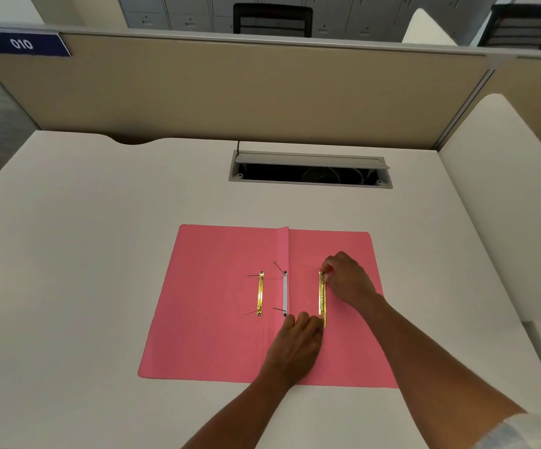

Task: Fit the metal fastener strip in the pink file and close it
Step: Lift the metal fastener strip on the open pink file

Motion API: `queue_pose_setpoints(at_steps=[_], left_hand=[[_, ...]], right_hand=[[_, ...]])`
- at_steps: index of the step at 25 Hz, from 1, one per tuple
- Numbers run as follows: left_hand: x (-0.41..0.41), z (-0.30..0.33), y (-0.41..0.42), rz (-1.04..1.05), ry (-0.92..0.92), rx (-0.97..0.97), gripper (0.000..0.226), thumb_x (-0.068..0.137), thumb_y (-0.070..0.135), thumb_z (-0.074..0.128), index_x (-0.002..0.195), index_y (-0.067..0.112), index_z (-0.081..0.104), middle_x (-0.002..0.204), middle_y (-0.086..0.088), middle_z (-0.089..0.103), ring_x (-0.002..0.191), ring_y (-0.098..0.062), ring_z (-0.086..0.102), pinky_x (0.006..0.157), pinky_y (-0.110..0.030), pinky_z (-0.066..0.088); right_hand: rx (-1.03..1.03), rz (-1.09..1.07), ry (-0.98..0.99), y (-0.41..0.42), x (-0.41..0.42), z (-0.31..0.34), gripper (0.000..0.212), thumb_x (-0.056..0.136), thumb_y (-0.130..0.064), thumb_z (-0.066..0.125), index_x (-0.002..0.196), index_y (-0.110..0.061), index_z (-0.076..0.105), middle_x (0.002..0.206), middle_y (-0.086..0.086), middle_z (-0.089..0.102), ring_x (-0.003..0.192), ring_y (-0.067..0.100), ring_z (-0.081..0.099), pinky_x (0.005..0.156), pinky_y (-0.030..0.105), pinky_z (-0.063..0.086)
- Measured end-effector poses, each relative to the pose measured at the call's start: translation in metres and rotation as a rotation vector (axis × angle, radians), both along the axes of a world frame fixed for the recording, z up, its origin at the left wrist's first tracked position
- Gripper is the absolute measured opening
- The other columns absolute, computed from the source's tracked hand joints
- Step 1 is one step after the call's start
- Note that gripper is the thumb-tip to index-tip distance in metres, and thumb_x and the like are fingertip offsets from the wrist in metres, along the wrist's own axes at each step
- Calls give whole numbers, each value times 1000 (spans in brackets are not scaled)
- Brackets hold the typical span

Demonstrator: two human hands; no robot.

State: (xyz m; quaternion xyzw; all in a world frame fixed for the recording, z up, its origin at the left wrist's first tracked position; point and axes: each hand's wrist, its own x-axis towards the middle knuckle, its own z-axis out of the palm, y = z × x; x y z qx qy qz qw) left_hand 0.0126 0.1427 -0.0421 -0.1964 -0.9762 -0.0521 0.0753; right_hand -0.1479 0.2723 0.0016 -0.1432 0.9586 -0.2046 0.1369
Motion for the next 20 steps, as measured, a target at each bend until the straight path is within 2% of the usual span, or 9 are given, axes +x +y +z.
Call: queue_pose_setpoints(at_steps=[4,8,12,15,20], left_hand=[[-1,-2,0,21,-10,45,27,90,16,49,109,10,67,94,-3,60,79,-21,52,67,-34,48],[-1,-4,-1,36,-32,112,28,89,18,54,113,9,66,94,-3,60,80,-21,54,68,-34,49],[-2,-4,-2,54,-48,176,30,92,16,47,115,9,65,95,-3,61,80,-20,55,68,-35,49],[-1,-4,-2,45,-34,161,29,90,19,56,115,9,65,95,-3,62,80,-20,56,69,-34,50],[1,-2,0,16,-9,83,26,89,19,58,113,11,67,94,-1,62,79,-19,56,69,-34,50]], right_hand=[[7,8,-5,-2,0,1,21,89,-5,61,104,-20,66,107,0,58,90,19,62,79,31,55],[-23,-5,-28,-2,-1,0,17,89,-6,62,100,-17,68,107,1,58,91,18,62,81,33,56],[-54,-36,-55,-3,-4,0,11,86,-8,67,93,-17,67,103,0,58,87,15,59,74,23,45],[-63,-32,-82,-2,-7,2,12,84,-9,69,89,-18,64,96,0,63,85,15,60,71,23,45],[-184,-108,-165,-1,-11,5,17,82,-3,69,82,-19,62,81,-1,66,77,17,65,66,28,53]])
